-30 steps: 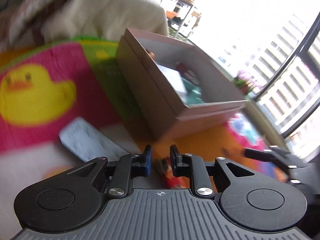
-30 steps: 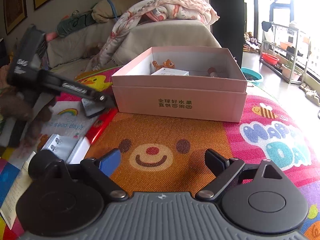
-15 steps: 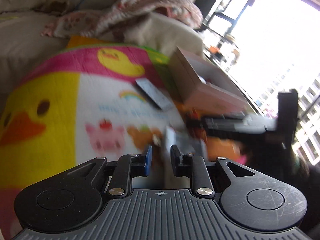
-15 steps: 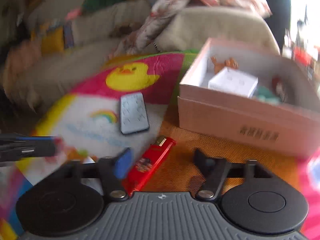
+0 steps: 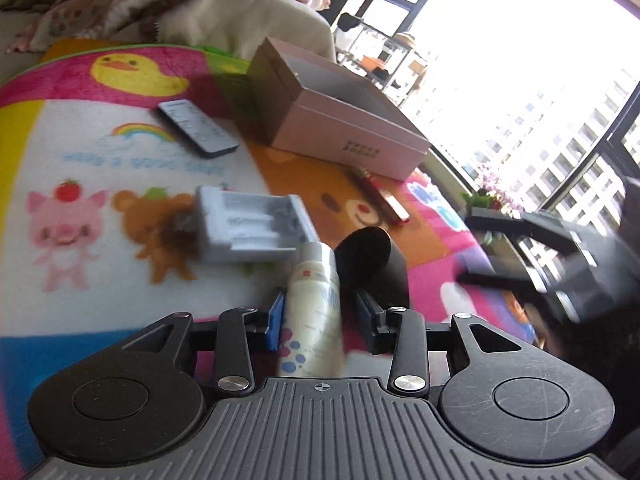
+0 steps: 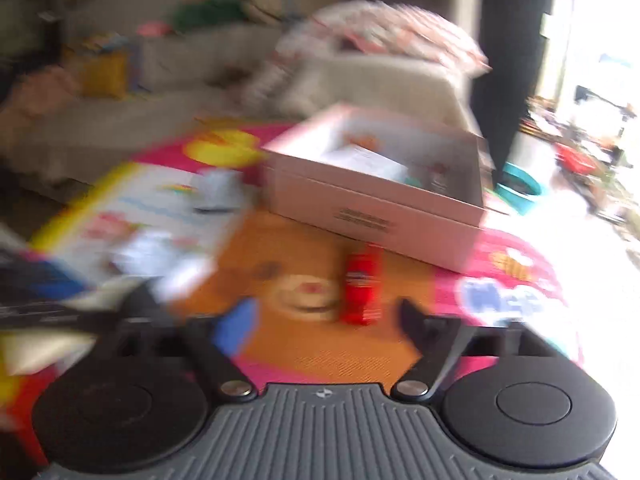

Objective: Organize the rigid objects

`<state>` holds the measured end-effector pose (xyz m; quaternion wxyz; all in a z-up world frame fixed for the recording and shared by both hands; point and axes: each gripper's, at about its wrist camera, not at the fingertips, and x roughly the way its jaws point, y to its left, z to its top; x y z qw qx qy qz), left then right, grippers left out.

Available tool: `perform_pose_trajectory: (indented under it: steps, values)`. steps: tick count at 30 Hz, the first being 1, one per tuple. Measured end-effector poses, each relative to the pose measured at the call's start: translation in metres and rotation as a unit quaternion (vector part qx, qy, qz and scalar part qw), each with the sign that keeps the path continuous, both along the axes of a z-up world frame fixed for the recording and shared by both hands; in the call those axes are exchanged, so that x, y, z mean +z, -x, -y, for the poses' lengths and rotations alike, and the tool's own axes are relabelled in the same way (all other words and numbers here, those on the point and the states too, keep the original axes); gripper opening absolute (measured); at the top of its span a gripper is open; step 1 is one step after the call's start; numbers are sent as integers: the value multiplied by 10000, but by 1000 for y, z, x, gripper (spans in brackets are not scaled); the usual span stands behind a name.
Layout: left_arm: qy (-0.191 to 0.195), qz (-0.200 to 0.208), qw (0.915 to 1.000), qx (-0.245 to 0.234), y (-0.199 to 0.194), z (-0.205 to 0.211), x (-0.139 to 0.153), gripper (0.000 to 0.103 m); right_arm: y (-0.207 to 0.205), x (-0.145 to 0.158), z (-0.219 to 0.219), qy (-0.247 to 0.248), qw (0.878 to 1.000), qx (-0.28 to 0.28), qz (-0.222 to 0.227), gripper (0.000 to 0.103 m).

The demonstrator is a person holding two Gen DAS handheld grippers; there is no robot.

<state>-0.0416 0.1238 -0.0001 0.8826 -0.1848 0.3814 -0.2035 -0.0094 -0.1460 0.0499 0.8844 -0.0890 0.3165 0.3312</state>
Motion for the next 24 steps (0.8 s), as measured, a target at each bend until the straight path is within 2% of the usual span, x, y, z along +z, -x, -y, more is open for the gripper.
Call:
perform_pose_trajectory:
  steps: [3, 5, 7, 10, 13, 15, 17, 19, 21, 24]
  values:
    - [180, -45, 9997, -137, -13, 8, 0, 41, 32, -3, -16, -2, 9955, 939, -109, 93]
    - [119, 84, 9998, -126, -20, 8, 7, 41, 47, -13, -34, 246, 9921, 1227, -27, 93]
    - [51, 278, 9995, 145, -29, -1, 18, 41, 56, -24, -51, 548, 9898, 1308, 168, 93]
    - [-85, 489, 9944, 929, -50, -26, 30, 41, 53, -37, -65, 889, 9901, 981, 457, 93]
    - [-224, 522, 9844, 1664, -82, -53, 30, 40, 34, -43, -66, 1155, 9893, 161, 877, 93]
    - [-150, 370, 9807, 1913, -105, -66, 24, 40, 20, -47, -57, 1314, 9848, -430, 1051, 93]
    - [22, 98, 9785, 2058, -127, -74, 14, 40, 4, -47, -40, 1064, 9885, -737, 780, 93]
    - [199, -122, 9774, 2101, -145, -77, 1, 40, -12, -49, -22, 609, 9934, -937, 272, 93]
    - [196, -158, 9785, 2048, -157, -73, -3, 40, -22, -56, -3, 234, 9930, -1138, -207, 93]
    - [160, -206, 9859, 1654, -165, -58, -2, 40, -21, -52, 12, -179, 9916, -1225, -363, 96]
